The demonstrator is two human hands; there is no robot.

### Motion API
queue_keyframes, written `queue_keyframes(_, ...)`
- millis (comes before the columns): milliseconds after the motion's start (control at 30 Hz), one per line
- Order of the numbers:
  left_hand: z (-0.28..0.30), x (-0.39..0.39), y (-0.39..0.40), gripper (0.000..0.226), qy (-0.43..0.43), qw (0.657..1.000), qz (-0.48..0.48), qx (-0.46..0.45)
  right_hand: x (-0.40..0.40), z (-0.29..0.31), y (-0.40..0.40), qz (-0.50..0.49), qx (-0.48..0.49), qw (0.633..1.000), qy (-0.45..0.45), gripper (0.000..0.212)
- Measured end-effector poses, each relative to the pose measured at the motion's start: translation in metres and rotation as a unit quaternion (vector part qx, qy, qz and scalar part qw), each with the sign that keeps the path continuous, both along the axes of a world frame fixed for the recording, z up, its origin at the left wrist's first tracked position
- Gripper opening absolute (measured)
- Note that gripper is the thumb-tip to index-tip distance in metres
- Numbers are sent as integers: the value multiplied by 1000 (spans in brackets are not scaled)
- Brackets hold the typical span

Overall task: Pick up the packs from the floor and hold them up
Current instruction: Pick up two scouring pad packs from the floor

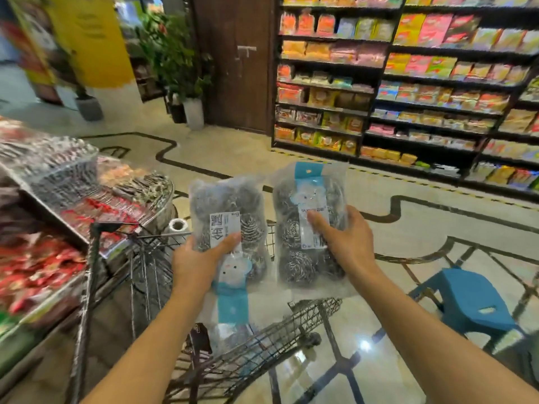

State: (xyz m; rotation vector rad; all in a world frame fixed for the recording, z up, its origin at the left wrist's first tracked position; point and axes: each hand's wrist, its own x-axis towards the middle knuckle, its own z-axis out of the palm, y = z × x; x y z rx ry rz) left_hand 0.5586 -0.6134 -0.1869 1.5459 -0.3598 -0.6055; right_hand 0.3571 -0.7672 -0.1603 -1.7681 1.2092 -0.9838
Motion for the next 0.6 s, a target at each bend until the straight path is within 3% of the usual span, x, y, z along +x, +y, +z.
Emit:
queue_keyframes(300,-48,70,-26,33,14,992,108,58,96,-70,-65,102,96,990,2,40)
queue_keyframes(600,-113,84,-51,29,52,970,187,144,151,-147,-125,192,160,966,69,52)
